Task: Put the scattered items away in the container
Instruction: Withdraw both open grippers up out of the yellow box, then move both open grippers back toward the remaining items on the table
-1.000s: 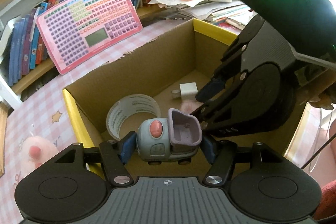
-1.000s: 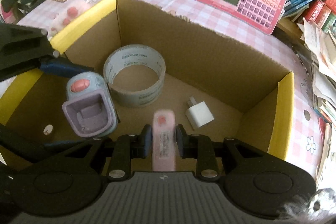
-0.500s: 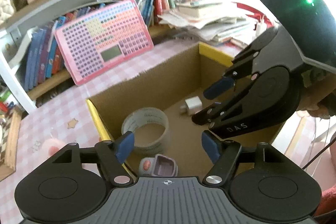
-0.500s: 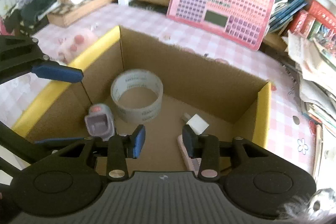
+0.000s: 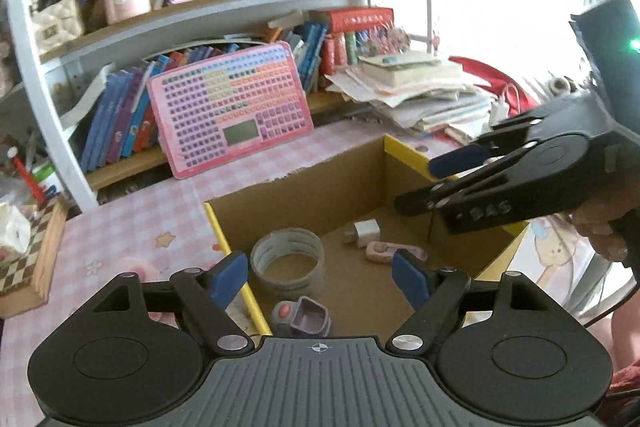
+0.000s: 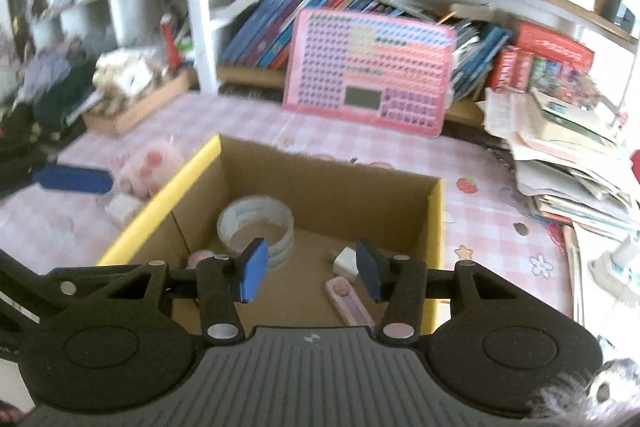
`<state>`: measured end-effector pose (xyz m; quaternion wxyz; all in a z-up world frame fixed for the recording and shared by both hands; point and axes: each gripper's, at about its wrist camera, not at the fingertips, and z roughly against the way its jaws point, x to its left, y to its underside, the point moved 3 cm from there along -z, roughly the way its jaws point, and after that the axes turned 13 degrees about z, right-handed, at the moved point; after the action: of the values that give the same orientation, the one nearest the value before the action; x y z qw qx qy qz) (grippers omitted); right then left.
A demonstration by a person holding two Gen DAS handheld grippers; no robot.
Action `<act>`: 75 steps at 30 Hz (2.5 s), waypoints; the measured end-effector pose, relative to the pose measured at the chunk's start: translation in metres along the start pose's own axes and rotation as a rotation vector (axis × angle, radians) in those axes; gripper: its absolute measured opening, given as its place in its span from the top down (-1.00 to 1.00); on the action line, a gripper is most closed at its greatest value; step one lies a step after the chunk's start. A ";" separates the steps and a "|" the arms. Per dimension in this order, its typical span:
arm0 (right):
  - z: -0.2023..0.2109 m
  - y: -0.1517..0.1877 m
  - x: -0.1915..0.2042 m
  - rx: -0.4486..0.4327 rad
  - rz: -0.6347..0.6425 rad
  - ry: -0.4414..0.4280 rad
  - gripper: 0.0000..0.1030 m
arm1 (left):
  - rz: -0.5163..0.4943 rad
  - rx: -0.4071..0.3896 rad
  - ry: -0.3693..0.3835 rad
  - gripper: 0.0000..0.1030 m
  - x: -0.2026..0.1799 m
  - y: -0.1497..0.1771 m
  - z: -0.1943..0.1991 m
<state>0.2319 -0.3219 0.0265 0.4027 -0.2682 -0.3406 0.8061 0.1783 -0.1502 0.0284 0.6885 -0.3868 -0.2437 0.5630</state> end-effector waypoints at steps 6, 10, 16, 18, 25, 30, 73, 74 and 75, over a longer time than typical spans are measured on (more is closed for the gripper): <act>0.029 0.008 0.001 -0.053 -0.040 0.059 0.08 | 0.044 -0.021 -0.015 -0.67 0.005 0.004 0.018; 0.045 0.017 0.007 -0.065 -0.053 0.096 0.02 | 0.077 -0.027 -0.028 -0.67 0.010 0.011 0.032; 0.064 0.031 0.024 -0.063 -0.063 0.115 -0.01 | 0.119 -0.033 -0.046 -0.67 0.016 0.022 0.049; 0.069 0.036 0.028 -0.063 -0.078 0.130 -0.01 | 0.138 -0.030 -0.041 -0.68 0.017 0.027 0.051; 0.078 0.053 0.047 -0.025 -0.083 0.204 -0.14 | 0.144 -0.006 -0.021 -0.68 0.021 0.037 0.052; 0.082 0.062 0.065 0.004 -0.093 0.228 -0.19 | 0.141 0.018 0.012 -0.68 0.026 0.044 0.053; 0.043 0.030 0.224 0.128 -0.117 0.296 -0.57 | 0.062 0.124 0.084 -0.83 0.157 0.078 0.085; 0.041 0.029 0.228 0.131 -0.118 0.293 -0.58 | 0.053 0.128 0.085 -0.85 0.159 0.079 0.086; 0.039 0.028 0.231 0.134 -0.118 0.289 -0.58 | 0.044 0.133 0.086 -0.85 0.161 0.080 0.087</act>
<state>0.0682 -0.1549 -0.0069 0.5109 -0.3334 -0.2400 0.7552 0.1042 0.0323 -0.0020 0.7098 -0.3695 -0.1676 0.5758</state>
